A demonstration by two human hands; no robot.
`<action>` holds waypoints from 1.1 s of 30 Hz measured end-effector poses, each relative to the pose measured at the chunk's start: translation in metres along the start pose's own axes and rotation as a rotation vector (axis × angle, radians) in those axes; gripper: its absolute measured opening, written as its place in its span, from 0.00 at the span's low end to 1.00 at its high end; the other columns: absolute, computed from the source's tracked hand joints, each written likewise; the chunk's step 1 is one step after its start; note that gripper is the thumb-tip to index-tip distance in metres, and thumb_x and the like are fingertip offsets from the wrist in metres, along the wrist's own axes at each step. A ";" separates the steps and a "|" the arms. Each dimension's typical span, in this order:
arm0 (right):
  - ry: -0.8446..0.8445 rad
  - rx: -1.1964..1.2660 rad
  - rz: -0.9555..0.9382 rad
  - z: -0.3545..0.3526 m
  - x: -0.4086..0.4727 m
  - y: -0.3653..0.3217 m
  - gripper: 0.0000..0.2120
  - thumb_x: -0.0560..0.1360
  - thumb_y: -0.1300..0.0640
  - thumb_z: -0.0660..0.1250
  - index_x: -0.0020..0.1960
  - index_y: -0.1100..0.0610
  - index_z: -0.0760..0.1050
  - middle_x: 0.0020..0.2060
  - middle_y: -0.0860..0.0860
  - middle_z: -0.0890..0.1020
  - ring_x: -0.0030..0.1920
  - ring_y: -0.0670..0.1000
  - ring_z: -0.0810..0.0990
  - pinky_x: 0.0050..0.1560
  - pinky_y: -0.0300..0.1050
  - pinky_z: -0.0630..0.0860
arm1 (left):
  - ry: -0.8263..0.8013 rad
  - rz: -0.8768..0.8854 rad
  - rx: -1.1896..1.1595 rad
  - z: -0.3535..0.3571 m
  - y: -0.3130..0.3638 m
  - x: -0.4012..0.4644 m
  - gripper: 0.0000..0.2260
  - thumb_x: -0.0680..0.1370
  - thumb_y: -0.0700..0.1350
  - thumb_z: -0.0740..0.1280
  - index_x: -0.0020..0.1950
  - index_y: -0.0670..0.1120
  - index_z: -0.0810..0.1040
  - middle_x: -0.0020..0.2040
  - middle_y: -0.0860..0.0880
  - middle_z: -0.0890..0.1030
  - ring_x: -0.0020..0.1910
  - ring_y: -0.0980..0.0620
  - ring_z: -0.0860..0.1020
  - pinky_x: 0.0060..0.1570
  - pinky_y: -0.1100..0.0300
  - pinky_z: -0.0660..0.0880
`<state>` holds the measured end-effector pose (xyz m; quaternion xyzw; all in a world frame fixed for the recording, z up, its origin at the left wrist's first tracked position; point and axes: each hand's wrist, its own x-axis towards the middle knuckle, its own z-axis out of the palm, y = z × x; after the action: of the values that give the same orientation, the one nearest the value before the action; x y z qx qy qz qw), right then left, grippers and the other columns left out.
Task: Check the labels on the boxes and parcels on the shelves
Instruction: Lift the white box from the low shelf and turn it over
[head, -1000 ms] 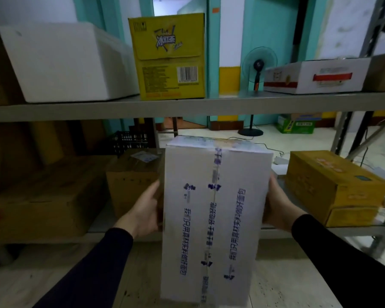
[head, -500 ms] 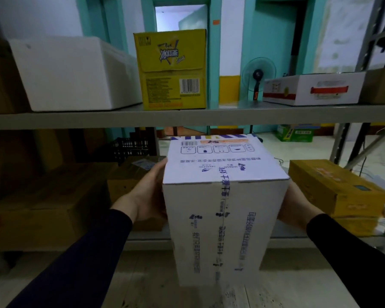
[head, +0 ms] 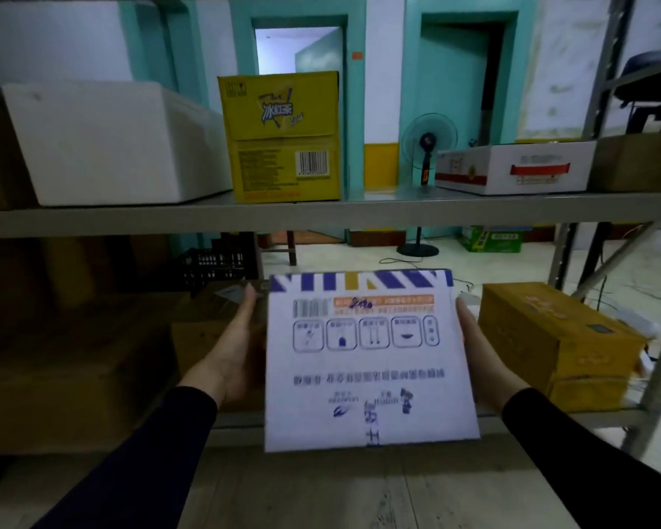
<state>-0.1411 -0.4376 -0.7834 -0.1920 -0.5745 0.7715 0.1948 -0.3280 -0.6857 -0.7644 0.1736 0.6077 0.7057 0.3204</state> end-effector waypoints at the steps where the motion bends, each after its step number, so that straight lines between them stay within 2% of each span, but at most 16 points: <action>1: -0.015 -0.004 0.015 0.003 -0.003 0.003 0.30 0.79 0.34 0.50 0.54 0.56 0.80 0.43 0.61 0.87 0.38 0.58 0.87 0.34 0.50 0.83 | 0.016 -0.010 0.040 0.001 -0.002 0.001 0.34 0.73 0.75 0.53 0.53 0.51 0.84 0.50 0.41 0.86 0.53 0.38 0.82 0.56 0.45 0.73; 3: -0.031 -0.002 0.048 0.004 -0.006 0.009 0.29 0.79 0.34 0.50 0.58 0.55 0.79 0.45 0.60 0.87 0.40 0.58 0.87 0.34 0.50 0.83 | 0.024 -0.034 0.024 0.003 -0.006 0.000 0.35 0.73 0.75 0.55 0.49 0.48 0.87 0.52 0.39 0.85 0.53 0.37 0.82 0.61 0.43 0.73; 5: -0.006 0.001 0.052 0.002 -0.007 0.009 0.31 0.78 0.32 0.49 0.58 0.54 0.79 0.47 0.60 0.87 0.43 0.59 0.87 0.39 0.53 0.83 | 0.015 -0.028 -0.034 0.001 -0.008 -0.002 0.30 0.74 0.70 0.59 0.44 0.47 0.88 0.51 0.38 0.85 0.51 0.39 0.82 0.59 0.46 0.74; 7: 0.029 0.037 0.055 -0.002 -0.005 0.010 0.36 0.76 0.28 0.48 0.55 0.55 0.81 0.48 0.62 0.86 0.44 0.61 0.87 0.46 0.56 0.80 | -0.023 -0.046 -0.041 0.001 -0.012 -0.002 0.24 0.74 0.65 0.64 0.44 0.45 0.87 0.48 0.39 0.84 0.49 0.41 0.79 0.57 0.47 0.71; 10: 0.086 0.044 0.112 -0.002 0.001 0.014 0.35 0.75 0.28 0.55 0.52 0.57 0.83 0.46 0.64 0.86 0.40 0.62 0.86 0.46 0.54 0.80 | -0.057 -0.071 -0.051 0.000 -0.018 -0.006 0.19 0.73 0.58 0.65 0.43 0.45 0.86 0.43 0.41 0.82 0.43 0.43 0.78 0.50 0.52 0.71; 13: 0.106 -0.077 0.166 -0.001 0.000 0.023 0.26 0.78 0.37 0.61 0.56 0.61 0.78 0.44 0.63 0.86 0.37 0.60 0.85 0.46 0.51 0.80 | -0.035 -0.058 -0.046 -0.005 -0.026 -0.002 0.19 0.69 0.54 0.66 0.51 0.42 0.83 0.44 0.40 0.84 0.42 0.43 0.80 0.48 0.53 0.72; 18: 0.139 -0.073 0.205 -0.002 0.004 0.038 0.29 0.75 0.38 0.64 0.60 0.63 0.76 0.48 0.64 0.86 0.41 0.61 0.84 0.48 0.52 0.78 | -0.053 -0.025 -0.092 -0.006 -0.033 0.002 0.19 0.71 0.50 0.65 0.58 0.41 0.80 0.48 0.39 0.84 0.43 0.42 0.82 0.48 0.53 0.74; 19: 0.138 -0.072 0.207 -0.002 0.005 0.039 0.29 0.75 0.38 0.63 0.59 0.63 0.76 0.47 0.64 0.86 0.40 0.61 0.84 0.47 0.51 0.78 | -0.046 -0.027 -0.090 -0.006 -0.032 0.001 0.18 0.73 0.50 0.64 0.56 0.41 0.81 0.48 0.39 0.84 0.43 0.42 0.82 0.48 0.53 0.73; 21: 0.137 -0.059 0.204 -0.003 0.007 0.042 0.27 0.77 0.39 0.62 0.57 0.63 0.76 0.43 0.63 0.86 0.36 0.59 0.85 0.42 0.47 0.79 | -0.024 -0.019 -0.080 -0.007 -0.033 0.003 0.14 0.76 0.48 0.61 0.46 0.43 0.84 0.42 0.42 0.85 0.41 0.44 0.81 0.47 0.54 0.72; 23: 0.133 -0.045 0.199 -0.004 0.008 0.043 0.26 0.77 0.40 0.62 0.56 0.63 0.76 0.41 0.62 0.86 0.34 0.58 0.84 0.39 0.45 0.78 | -0.035 -0.022 -0.077 -0.008 -0.036 0.006 0.16 0.77 0.48 0.60 0.39 0.45 0.85 0.39 0.43 0.84 0.40 0.44 0.80 0.47 0.54 0.72; 24: 0.134 -0.040 0.199 -0.004 0.009 0.044 0.26 0.77 0.40 0.62 0.56 0.64 0.76 0.40 0.62 0.86 0.33 0.58 0.84 0.39 0.46 0.78 | -0.044 -0.032 -0.070 -0.008 -0.037 0.007 0.16 0.78 0.48 0.60 0.39 0.45 0.85 0.39 0.43 0.84 0.40 0.44 0.80 0.47 0.55 0.72; 27: 0.135 -0.028 0.193 -0.004 0.013 0.045 0.26 0.77 0.39 0.62 0.56 0.64 0.76 0.41 0.62 0.86 0.34 0.59 0.84 0.40 0.47 0.79 | -0.050 -0.026 -0.046 -0.007 -0.035 0.006 0.22 0.79 0.47 0.59 0.29 0.46 0.83 0.33 0.45 0.83 0.37 0.46 0.80 0.45 0.56 0.71; 29: 0.139 -0.018 0.191 -0.004 0.014 0.045 0.27 0.77 0.39 0.62 0.56 0.64 0.76 0.41 0.62 0.86 0.34 0.59 0.84 0.40 0.47 0.79 | -0.047 -0.026 -0.058 -0.007 -0.035 0.007 0.13 0.75 0.49 0.62 0.42 0.44 0.85 0.40 0.42 0.85 0.41 0.44 0.81 0.48 0.54 0.72; 30: 0.141 -0.009 0.189 -0.004 0.014 0.044 0.26 0.77 0.39 0.63 0.56 0.63 0.76 0.41 0.62 0.86 0.34 0.59 0.84 0.41 0.47 0.79 | -0.044 -0.020 -0.075 -0.008 -0.035 0.009 0.14 0.73 0.50 0.64 0.49 0.43 0.83 0.43 0.41 0.85 0.43 0.42 0.81 0.50 0.53 0.73; 31: 0.140 -0.001 0.185 -0.005 0.015 0.044 0.26 0.77 0.39 0.63 0.55 0.63 0.76 0.41 0.62 0.86 0.34 0.59 0.84 0.41 0.48 0.79 | -0.034 -0.014 -0.078 -0.009 -0.035 0.010 0.15 0.72 0.50 0.64 0.52 0.42 0.82 0.45 0.40 0.85 0.43 0.42 0.81 0.51 0.52 0.73; 33: 0.137 0.007 0.188 -0.005 0.016 0.045 0.25 0.77 0.40 0.63 0.55 0.63 0.76 0.40 0.62 0.86 0.34 0.59 0.84 0.42 0.48 0.79 | -0.027 -0.008 -0.088 -0.010 -0.037 0.012 0.14 0.73 0.49 0.64 0.50 0.42 0.82 0.45 0.40 0.85 0.44 0.41 0.82 0.51 0.51 0.73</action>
<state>-0.1560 -0.4373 -0.8286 -0.2967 -0.5368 0.7732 0.1612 -0.3344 -0.6836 -0.8038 0.1664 0.5721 0.7281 0.3389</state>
